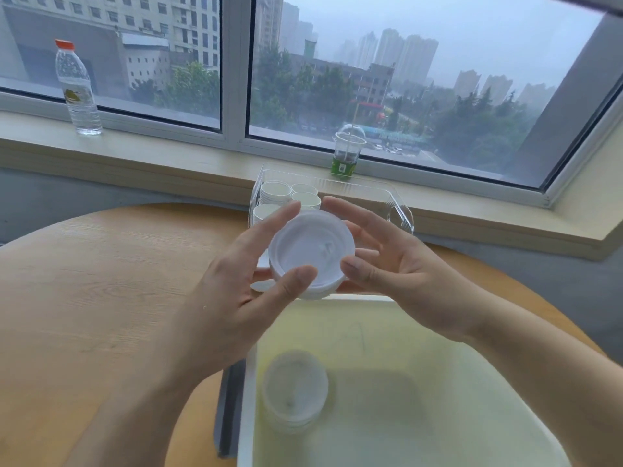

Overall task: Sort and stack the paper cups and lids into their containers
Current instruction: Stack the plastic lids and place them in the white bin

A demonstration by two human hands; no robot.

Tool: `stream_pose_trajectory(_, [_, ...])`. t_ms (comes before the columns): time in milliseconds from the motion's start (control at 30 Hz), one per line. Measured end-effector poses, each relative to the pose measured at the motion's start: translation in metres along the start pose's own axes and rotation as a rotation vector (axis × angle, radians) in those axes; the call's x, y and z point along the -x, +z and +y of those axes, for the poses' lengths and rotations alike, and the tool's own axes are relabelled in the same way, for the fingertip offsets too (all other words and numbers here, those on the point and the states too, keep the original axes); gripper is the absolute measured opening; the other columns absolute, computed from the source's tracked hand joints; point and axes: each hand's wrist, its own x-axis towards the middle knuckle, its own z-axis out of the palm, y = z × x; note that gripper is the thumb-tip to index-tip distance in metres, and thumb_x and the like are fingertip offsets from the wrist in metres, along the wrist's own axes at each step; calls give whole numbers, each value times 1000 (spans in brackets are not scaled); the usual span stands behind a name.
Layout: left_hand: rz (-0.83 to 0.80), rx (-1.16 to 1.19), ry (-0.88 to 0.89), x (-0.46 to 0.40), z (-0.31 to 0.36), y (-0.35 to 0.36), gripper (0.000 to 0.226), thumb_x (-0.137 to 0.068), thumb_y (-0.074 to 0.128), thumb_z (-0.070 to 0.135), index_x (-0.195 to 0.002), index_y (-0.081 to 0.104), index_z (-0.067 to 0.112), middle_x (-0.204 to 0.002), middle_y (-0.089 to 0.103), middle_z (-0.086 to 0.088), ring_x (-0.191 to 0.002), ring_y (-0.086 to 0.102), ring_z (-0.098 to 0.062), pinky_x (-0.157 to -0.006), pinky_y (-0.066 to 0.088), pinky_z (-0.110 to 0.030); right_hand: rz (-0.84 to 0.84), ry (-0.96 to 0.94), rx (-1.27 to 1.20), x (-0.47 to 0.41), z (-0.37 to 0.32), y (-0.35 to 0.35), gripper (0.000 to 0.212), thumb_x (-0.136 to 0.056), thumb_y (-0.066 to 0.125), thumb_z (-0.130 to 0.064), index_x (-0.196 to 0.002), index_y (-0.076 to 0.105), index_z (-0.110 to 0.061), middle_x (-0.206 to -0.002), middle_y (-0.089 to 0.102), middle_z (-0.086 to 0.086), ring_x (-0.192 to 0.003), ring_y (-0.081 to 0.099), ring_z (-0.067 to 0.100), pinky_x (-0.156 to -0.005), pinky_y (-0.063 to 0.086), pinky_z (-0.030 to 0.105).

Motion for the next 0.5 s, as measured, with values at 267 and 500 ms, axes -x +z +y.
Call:
stream_pose_trajectory(267, [-167,-59,-1,16,9,28,79,-88,63,68,-159,41,38,-147,56,24,-133,57,2,-97,55,-17,39,107,7,58,9,-5,60,-96,70,-21,-151,49,-30,-148,61,-3,-132,63,24,-113,49,48])
stream_pose_trajectory(500, [-230,-177,46,22,5,29,59,-95,59,63,-150,50,44,-134,62,29,-122,64,-2,-95,57,-28,75,282,75,92,24,-5,56,-94,71,-23,-146,54,-36,-147,60,-15,-127,65,18,-110,51,43])
